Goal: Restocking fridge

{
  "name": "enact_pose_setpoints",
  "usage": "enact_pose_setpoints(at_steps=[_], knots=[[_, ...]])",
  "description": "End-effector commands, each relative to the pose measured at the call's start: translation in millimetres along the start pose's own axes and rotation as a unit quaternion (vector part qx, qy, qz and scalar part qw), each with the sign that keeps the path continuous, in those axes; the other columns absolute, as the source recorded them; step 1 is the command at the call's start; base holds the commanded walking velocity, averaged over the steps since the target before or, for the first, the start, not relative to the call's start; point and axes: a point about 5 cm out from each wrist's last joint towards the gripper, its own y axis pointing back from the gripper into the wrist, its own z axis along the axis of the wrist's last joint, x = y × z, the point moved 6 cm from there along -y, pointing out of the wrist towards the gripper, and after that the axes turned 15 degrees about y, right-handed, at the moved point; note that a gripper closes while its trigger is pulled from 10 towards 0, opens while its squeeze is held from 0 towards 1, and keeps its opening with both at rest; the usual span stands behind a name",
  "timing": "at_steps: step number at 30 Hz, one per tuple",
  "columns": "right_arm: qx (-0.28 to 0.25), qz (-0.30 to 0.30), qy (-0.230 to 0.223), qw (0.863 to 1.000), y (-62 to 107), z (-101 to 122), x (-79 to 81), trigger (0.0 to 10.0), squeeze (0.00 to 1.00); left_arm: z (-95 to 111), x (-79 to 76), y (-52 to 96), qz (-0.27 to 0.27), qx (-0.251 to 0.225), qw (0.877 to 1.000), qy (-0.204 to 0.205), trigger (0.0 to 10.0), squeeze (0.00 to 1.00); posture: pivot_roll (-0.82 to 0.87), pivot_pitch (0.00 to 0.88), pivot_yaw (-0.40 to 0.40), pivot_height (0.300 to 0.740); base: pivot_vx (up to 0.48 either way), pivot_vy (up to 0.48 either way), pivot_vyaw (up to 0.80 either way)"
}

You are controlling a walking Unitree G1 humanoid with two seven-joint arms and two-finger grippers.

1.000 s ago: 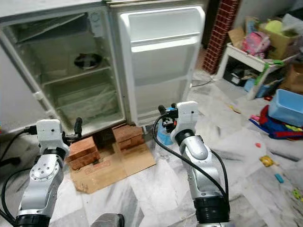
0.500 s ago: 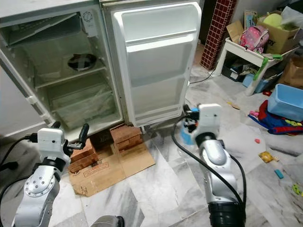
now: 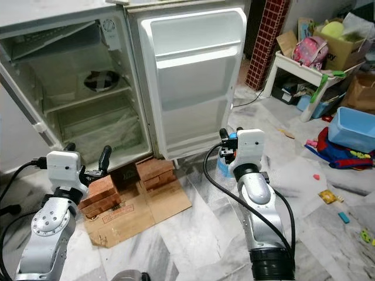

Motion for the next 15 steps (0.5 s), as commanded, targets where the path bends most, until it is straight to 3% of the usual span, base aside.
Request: enact_pose_setpoints(at_steps=[1,15], knots=[[-0.027,0.003,0.006,1.0,-3.4,15.2,-0.4,10.0,0.0,1.6,1.8,-2.4,0.004,0.0,1.0,-0.006,10.0,0.0,0.01,0.0,0.0,0.74,0.428,0.0,0.0],[-0.054,0.028,-0.015,0.998,-2.1,24.0,7.9,10.0,0.0,-3.7,7.0,-6.6,0.027,0.013,1.0,-0.008,10.0,0.0,0.01,0.0,-0.003,0.74,0.469,0.0,0.0]])
